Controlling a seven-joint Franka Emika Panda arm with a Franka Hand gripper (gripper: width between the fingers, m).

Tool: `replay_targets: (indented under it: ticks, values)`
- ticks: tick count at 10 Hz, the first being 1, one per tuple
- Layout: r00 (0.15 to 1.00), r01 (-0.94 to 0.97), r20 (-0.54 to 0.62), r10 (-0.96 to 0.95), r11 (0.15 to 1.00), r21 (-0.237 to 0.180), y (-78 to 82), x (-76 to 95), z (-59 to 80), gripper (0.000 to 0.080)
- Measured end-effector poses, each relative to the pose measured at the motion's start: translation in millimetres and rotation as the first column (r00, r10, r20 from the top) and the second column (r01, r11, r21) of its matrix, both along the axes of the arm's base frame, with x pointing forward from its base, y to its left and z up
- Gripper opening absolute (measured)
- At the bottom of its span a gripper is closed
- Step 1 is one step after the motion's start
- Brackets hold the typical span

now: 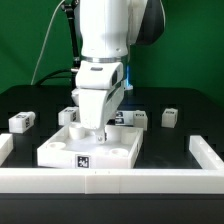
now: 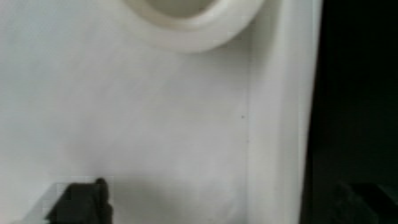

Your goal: Assemble one leg

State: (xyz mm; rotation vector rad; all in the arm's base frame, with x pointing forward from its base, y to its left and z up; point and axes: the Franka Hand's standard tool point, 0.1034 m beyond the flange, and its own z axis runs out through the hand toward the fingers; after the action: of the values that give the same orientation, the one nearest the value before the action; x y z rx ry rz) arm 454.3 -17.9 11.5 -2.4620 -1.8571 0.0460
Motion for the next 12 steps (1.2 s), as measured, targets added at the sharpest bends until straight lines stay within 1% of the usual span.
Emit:
replay_targets:
  ticks: [1, 3, 4, 5, 10, 11, 12]
  values:
    - [1.0, 0.0, 0.0, 0.0, 1.0, 0.0, 0.0, -0.1, -0.1, 0.0495]
    - [1.0, 0.0, -0.001, 0.0, 1.0, 0.0, 0.0, -0.3, -0.4, 0.0221]
    - [1.0, 0.0, -0.001, 0.0, 1.0, 0.0, 0.0, -0.3, -0.4, 0.0221]
    - [1.0, 0.0, 0.001, 0.0, 1.0, 0.0, 0.0, 0.3, 0.1, 0.0059]
    - [1.0, 0.001, 0.006, -0.001, 1.0, 0.0, -0.1, 1.7, 0.6, 0.0059]
    - [0.999, -0.032, 0.009, 0.032, 1.0, 0.0, -0.7, 2.8, 1.2, 0.0059]
    - [0.994, -0.105, 0.017, 0.105, 0.994, -0.001, -1.7, 6.3, 2.6, 0.0059]
